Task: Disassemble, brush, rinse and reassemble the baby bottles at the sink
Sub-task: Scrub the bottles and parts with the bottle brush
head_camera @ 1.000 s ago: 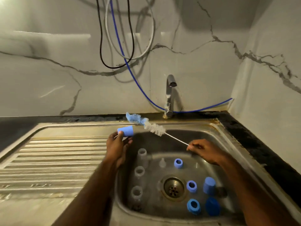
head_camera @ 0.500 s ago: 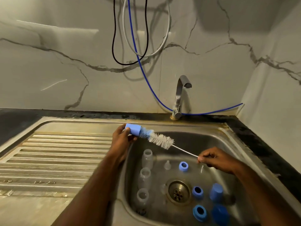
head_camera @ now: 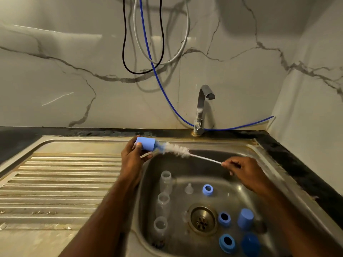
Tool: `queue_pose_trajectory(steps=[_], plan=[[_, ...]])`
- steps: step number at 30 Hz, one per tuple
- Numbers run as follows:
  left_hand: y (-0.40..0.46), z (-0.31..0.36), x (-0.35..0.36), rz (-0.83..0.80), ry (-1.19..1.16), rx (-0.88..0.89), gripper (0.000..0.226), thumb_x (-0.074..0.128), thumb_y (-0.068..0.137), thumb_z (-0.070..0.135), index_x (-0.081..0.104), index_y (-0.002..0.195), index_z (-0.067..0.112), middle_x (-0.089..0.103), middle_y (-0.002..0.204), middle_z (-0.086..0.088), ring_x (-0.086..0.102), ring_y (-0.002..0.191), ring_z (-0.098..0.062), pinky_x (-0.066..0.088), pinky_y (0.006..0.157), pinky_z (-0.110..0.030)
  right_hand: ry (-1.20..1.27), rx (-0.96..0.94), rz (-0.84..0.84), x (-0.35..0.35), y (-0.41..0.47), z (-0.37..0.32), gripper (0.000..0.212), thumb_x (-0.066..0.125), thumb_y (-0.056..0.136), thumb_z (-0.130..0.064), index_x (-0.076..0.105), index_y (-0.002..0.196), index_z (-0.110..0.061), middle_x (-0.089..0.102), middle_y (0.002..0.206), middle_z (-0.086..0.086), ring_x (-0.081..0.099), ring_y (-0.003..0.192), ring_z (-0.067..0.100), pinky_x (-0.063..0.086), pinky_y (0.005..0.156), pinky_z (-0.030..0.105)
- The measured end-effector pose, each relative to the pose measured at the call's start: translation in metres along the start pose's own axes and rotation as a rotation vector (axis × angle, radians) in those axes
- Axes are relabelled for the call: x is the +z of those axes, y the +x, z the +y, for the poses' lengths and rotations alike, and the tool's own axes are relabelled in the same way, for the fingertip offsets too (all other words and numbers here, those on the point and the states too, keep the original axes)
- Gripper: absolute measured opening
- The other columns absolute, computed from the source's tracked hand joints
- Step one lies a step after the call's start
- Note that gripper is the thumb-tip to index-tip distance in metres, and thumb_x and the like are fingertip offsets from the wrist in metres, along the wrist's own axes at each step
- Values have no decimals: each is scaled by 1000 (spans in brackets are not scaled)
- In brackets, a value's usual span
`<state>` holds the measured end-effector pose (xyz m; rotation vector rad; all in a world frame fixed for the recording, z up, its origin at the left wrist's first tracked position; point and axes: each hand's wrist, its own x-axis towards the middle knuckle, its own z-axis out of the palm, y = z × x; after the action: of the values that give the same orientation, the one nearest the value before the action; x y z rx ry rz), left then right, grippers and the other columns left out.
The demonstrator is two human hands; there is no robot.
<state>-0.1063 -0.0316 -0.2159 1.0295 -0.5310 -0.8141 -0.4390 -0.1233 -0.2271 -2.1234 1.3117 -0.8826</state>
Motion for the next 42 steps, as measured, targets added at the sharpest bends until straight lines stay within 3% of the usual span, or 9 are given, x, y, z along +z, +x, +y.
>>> queue_pose_trajectory(steps=[4,7,13,19,23,28,34,37,42], plan=[[2,-2,-3,15,-19,17,30,43,107,11,55,134,15,64,121,-9,68,97,-22,60,65,-29,95,59,-276,3,-7,-6,29,66,95,-34,69,71,-17,54,48,0,48,46,7,42,56,25],[5,0,-5,36,-38,48,27,49,105,19,57,130,16,60,129,-14,66,108,-29,59,75,-35,137,-3,-171,5,-7,-7,24,88,75,-19,65,76,-12,57,53,-5,47,49,1,40,52,15],[2,5,-6,15,-106,32,38,65,93,7,61,130,16,61,125,-16,69,104,-30,63,68,-34,199,-57,44,1,-2,-18,9,82,79,-9,73,77,-10,72,69,4,65,62,12,51,64,21],[4,6,-2,-28,-426,-140,38,54,101,16,53,138,8,62,125,-24,63,116,-41,59,85,-51,224,203,-404,3,-13,-23,46,56,98,-42,68,76,-4,44,50,6,34,39,10,27,43,23],[11,6,-9,22,-460,-102,42,54,100,12,51,142,7,58,135,-26,62,119,-39,59,89,-48,316,89,-190,11,-11,-27,28,84,79,-19,63,78,-1,58,54,6,45,41,10,35,40,20],[7,6,-7,-19,-394,-50,44,54,98,-1,55,140,12,58,132,-19,62,119,-37,61,85,-44,3,15,-27,14,-2,-16,18,78,85,-30,69,74,-19,65,62,3,59,60,14,50,63,33],[7,6,-13,-40,-227,30,44,53,97,-5,57,136,15,57,134,-17,61,120,-37,61,85,-37,74,28,-345,14,-10,-18,36,64,96,-36,69,67,-16,55,51,-5,47,50,4,42,58,23],[8,9,-14,-7,-203,1,41,52,99,-4,61,130,21,58,131,-15,64,117,-34,62,82,-36,83,-43,-202,14,-8,-15,15,83,80,-30,71,79,-22,65,64,-6,54,57,4,47,60,24],[10,1,-11,-17,178,208,42,58,99,4,58,135,26,54,139,-8,62,117,-28,59,86,-39,-395,-142,239,12,0,-23,15,63,96,-39,73,96,-28,69,89,-11,61,83,9,50,83,36]])
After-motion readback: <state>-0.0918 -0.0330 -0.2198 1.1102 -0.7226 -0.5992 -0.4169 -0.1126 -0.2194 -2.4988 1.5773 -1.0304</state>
